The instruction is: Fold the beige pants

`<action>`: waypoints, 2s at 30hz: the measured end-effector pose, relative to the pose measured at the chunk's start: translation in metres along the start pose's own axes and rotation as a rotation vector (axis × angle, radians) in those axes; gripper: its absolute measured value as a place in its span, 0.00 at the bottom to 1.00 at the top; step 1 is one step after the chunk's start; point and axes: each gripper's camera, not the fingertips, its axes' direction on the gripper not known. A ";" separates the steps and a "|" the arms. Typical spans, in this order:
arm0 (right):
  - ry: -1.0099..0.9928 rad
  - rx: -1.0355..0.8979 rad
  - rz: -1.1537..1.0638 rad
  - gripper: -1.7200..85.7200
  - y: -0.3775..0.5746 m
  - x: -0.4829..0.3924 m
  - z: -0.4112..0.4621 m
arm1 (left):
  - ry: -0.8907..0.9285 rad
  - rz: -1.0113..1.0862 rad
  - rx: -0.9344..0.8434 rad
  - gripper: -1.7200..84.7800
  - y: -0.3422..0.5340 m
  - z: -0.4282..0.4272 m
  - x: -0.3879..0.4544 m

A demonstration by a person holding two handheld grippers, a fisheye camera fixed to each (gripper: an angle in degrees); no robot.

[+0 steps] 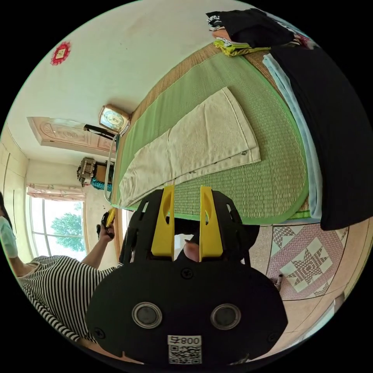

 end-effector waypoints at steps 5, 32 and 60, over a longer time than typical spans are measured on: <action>0.053 -0.085 -0.057 0.14 -0.038 -0.022 0.026 | -0.055 0.092 -0.118 0.10 -0.005 0.018 0.019; 0.265 -0.176 -0.297 0.13 -0.003 -0.086 0.081 | -0.102 -0.139 -0.133 0.05 -0.033 -0.002 -0.061; 0.880 -0.308 -0.812 0.09 0.100 -0.129 0.219 | -0.016 -0.145 -0.158 0.05 -0.050 -0.022 -0.092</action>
